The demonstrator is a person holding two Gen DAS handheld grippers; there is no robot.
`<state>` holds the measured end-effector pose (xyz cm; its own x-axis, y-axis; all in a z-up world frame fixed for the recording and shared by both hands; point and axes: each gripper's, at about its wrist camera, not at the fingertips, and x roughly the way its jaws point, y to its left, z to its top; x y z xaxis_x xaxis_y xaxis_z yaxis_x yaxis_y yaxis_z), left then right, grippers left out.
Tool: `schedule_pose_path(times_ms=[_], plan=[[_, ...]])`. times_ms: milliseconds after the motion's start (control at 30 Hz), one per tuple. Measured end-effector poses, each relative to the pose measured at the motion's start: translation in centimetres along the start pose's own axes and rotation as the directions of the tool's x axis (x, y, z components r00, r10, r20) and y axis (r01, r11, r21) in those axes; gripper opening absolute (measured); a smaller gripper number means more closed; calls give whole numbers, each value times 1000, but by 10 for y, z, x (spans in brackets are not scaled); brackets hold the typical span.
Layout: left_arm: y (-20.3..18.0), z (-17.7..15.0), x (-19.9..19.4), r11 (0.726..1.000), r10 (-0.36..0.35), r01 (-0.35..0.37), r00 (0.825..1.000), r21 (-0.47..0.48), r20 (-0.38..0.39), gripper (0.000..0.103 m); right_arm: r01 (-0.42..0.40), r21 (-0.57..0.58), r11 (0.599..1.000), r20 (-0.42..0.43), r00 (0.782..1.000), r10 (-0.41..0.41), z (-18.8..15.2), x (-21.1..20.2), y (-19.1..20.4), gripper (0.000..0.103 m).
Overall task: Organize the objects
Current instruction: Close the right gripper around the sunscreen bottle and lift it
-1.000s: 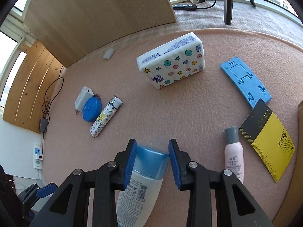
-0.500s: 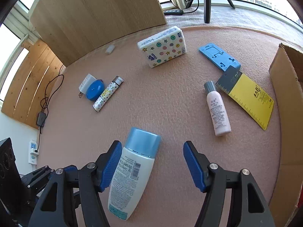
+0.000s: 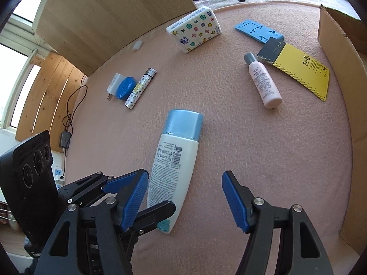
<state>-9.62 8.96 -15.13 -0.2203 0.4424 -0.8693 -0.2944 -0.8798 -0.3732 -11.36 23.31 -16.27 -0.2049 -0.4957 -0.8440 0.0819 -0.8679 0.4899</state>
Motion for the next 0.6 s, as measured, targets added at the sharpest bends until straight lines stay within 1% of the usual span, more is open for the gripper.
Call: schedule_pose_path(times_ms=[200,467,600], plan=[[-3,-2,4,1000,-13,13,1000,9,-7,63,-29,6,1000,-40,999,29,-1,10,2,64],[-1,-3,4,1000,-25,25,1000,-7,-2,63,-22,-8,1000,-69,997,21,0,18,5,64],[-1,-4,4,1000,-30,30,1000,-7,-6,57,-12,-20,1000,-77,997,10,0,21,7,63]])
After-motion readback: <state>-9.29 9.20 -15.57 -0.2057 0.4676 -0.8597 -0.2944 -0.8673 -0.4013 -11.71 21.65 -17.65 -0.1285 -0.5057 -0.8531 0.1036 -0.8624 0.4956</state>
